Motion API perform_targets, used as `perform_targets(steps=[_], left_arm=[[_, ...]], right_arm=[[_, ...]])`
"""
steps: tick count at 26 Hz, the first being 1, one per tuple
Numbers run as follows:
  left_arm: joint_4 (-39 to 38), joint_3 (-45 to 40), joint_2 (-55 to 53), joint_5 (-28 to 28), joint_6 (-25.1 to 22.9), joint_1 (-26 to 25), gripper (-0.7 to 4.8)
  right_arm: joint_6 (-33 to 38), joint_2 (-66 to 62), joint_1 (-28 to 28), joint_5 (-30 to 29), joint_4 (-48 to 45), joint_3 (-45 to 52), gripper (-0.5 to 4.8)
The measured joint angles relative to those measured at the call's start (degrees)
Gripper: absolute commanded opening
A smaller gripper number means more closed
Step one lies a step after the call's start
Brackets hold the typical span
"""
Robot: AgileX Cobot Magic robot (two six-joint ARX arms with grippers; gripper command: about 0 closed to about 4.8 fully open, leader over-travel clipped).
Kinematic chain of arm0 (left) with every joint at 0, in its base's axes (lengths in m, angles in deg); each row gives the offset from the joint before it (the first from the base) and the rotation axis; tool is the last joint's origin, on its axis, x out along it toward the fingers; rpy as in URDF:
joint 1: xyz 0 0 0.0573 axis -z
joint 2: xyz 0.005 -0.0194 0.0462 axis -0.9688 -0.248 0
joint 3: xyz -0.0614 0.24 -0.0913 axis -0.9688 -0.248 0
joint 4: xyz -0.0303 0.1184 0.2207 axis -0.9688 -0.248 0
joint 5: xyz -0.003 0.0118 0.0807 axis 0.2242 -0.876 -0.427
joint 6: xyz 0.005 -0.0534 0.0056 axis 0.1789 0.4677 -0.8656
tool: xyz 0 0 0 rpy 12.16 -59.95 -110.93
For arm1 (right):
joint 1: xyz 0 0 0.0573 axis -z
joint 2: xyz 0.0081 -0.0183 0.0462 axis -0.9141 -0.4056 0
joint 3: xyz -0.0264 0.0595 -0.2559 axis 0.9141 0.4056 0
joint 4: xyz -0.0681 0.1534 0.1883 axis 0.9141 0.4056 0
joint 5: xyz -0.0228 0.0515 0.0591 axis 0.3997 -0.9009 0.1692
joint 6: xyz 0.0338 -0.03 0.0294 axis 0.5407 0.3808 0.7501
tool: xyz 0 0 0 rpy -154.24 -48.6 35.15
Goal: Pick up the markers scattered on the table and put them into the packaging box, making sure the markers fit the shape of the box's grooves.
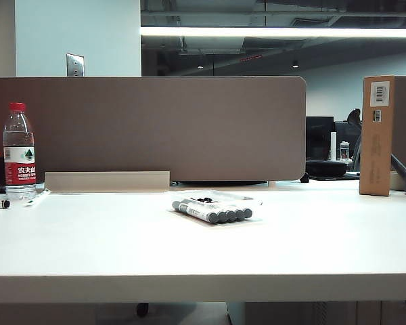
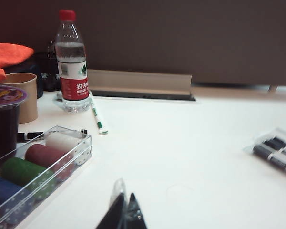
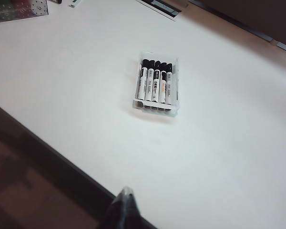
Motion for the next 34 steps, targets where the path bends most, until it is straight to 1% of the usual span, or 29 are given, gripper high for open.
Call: perform_targets(steps=[3, 6, 10, 14, 34], left_arm=[[-0.17, 0.00, 0.00, -0.02, -3.06, 0.00, -0.05], [-0.17, 0.00, 0.00, -0.04, -4.11, 0.00, -0.05], [0.11, -0.02, 0.00, -0.04, -4.24, 0.00, -0.05], [2.08, 0.00, 0.00, -0.02, -4.22, -0.02, -0.05], [1.60, 0.00, -0.02, -0.02, -4.22, 0.00, -0.05]], right_arm=[[0.00, 0.00, 0.00, 0.00, -0.02, 0.00, -0.05], [0.00, 0.00, 0.00, 0.00, -0.02, 0.00, -0.05], [0.00, 0.00, 0.00, 0.00, -0.02, 0.00, -0.05], [0.00, 0.00, 0.00, 0.00, -0.02, 0.00, -0.05], [0.00, 0.00, 0.00, 0.00, -0.02, 0.00, -0.05]])
